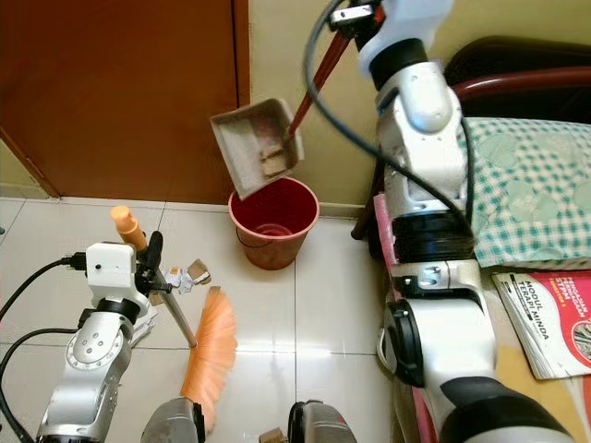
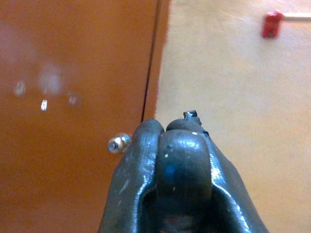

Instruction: Sweep floor

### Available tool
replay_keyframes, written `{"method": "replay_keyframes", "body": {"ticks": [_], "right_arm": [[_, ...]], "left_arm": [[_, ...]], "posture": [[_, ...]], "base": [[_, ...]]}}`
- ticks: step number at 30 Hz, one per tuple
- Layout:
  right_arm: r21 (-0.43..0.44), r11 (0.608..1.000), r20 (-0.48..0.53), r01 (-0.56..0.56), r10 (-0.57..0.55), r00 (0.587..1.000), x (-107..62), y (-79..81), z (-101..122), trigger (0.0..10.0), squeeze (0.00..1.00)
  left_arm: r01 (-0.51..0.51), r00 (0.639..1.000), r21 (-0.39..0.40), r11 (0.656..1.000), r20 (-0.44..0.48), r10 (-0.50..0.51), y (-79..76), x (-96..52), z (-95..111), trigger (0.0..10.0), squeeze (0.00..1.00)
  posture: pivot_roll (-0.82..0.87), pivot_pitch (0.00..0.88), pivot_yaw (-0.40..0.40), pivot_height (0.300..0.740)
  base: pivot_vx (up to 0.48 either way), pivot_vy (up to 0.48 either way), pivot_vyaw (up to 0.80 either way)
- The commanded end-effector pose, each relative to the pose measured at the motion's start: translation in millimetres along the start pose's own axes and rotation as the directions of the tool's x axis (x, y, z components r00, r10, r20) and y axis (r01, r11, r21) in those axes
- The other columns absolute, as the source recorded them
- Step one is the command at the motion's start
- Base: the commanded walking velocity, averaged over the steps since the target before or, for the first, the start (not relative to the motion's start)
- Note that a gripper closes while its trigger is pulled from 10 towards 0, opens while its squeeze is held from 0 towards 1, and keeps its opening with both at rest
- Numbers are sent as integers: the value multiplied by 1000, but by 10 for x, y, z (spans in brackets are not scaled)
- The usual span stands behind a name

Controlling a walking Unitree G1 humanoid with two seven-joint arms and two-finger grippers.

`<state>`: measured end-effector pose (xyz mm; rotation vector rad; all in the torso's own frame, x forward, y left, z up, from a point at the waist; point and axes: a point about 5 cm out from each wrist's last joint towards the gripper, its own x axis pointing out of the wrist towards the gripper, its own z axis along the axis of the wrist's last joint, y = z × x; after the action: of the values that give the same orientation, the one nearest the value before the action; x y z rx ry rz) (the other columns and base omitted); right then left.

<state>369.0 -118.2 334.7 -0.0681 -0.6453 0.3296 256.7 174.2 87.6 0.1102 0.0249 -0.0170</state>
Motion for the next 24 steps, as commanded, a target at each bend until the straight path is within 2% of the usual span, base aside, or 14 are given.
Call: {"method": "replay_keyframes", "body": {"ticks": [1,3,6,9,14,15,18,19,23,24], "right_arm": [[-99,994,82,-46,54,995,15,113,78,10000,0],[-117,991,79,-67,77,994,-10,173,30,10000,0],[-187,976,72,-109,124,990,-65,266,-64,10000,0],[-263,945,44,-197,216,975,-195,451,-221,10000,0],[-300,916,26,-265,285,958,-302,591,-328,10000,0],[-329,895,22,-301,326,945,-336,647,-350,10000,0],[-362,868,22,-341,374,927,-367,702,-370,10000,0],[-392,841,17,-372,411,911,-387,735,-382,10000,0],[-406,834,21,-373,417,909,-384,725,-377,10000,0],[-401,824,13,-401,443,896,-389,738,-385,10000,0]], "left_arm": [[3,993,11,1000,-117,-2,-17,-79,-228,10000,0],[3,993,11,1000,-116,-2,-19,-79,-228,10000,0],[3,993,9,1000,-116,-2,-26,-74,-227,10000,0],[2,993,9,1000,-115,-1,-31,-72,-228,10000,0],[3,993,8,1000,-114,-2,-34,-66,-227,10000,0],[4,994,9,1000,-113,-3,-35,-60,-226,10000,0],[7,994,10,1000,-113,-5,-38,-50,-226,10000,0],[10,994,12,1000,-112,-8,-45,-37,-222,10000,0],[13,994,14,1000,-110,-12,-55,-19,-219,10000,0],[14,994,15,1000,-109,-12,-58,-11,-218,10000,0]], "posture": [[22,104,-90,740],[22,104,-90,740],[23,105,-94,740],[23,105,-96,740],[22,104,-97,740],[22,102,-96,740],[19,99,-94,740],[18,97,-93,740],[16,93,-94,740],[16,91,-94,740]], "base": [[0,0,0],[0,0,0],[0,0,0],[0,0,0],[0,0,0],[0,0,0],[0,0,0],[0,0,0],[0,0,0],[0,0,0]]}}
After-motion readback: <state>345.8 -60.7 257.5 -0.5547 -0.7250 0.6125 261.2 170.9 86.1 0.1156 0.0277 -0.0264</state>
